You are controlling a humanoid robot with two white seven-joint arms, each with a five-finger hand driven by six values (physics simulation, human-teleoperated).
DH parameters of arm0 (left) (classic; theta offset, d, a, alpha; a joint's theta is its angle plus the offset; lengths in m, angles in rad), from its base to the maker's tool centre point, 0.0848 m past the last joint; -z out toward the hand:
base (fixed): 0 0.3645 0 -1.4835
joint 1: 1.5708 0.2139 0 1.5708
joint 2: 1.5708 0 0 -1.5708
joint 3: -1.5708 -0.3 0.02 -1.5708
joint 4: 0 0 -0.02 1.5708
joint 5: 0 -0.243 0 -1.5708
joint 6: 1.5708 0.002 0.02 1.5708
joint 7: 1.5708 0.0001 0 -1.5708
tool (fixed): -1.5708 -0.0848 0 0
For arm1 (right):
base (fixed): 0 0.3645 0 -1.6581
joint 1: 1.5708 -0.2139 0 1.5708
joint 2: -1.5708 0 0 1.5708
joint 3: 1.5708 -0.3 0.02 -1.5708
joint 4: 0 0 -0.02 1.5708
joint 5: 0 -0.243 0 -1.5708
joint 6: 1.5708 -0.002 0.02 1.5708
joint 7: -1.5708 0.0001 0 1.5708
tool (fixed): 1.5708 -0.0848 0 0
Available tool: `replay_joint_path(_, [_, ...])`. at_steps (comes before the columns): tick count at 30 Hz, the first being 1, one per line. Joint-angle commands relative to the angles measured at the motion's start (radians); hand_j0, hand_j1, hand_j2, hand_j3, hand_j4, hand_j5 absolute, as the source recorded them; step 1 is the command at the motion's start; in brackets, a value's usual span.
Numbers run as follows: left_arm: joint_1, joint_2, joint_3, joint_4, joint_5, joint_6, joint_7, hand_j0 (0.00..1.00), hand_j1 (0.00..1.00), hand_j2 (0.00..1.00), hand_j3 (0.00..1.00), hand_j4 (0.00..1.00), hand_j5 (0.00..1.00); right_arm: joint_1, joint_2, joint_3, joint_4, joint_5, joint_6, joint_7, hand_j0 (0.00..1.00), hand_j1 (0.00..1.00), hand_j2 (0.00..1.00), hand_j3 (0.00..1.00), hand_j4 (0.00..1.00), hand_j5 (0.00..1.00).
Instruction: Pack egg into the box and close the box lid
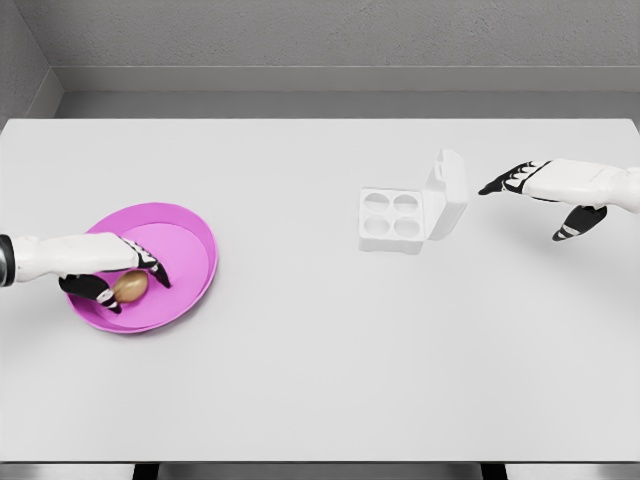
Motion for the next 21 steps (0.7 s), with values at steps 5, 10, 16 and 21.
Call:
replay_joint_path(5, [0.000, 0.001, 0.000, -0.001, 0.007, -0.001, -0.001, 0.39, 0.39, 0.39, 0.39, 0.39, 0.39, 0.000, -0.001, -0.001, 0.000, -0.005, 0.003, 0.000, 1.00, 1.00, 1.00, 1.00, 1.00, 1.00])
replay_joint_path(10, [0.000, 0.000, 0.000, -0.001, 0.007, -0.002, 0.001, 0.35, 0.35, 0.35, 0.35, 0.35, 0.35, 0.000, -0.001, 0.001, -0.002, -0.005, 0.003, 0.000, 1.00, 1.00, 1.00, 1.00, 1.00, 1.00])
replay_joint_path(16, [-0.002, 0.000, 0.025, -0.020, 0.017, -0.002, -0.001, 0.32, 0.32, 0.32, 0.32, 0.32, 0.32, -0.002, -0.001, 0.002, -0.003, -0.007, 0.003, 0.000, 1.00, 1.00, 1.00, 1.00, 1.00, 1.00])
replay_joint_path(21, [-0.005, -0.002, 0.049, -0.101, 0.018, 0.001, -0.004, 0.31, 0.31, 0.31, 0.31, 0.31, 0.31, -0.002, -0.001, 0.002, -0.003, -0.007, 0.003, 0.000, 1.00, 1.00, 1.00, 1.00, 1.00, 1.00])
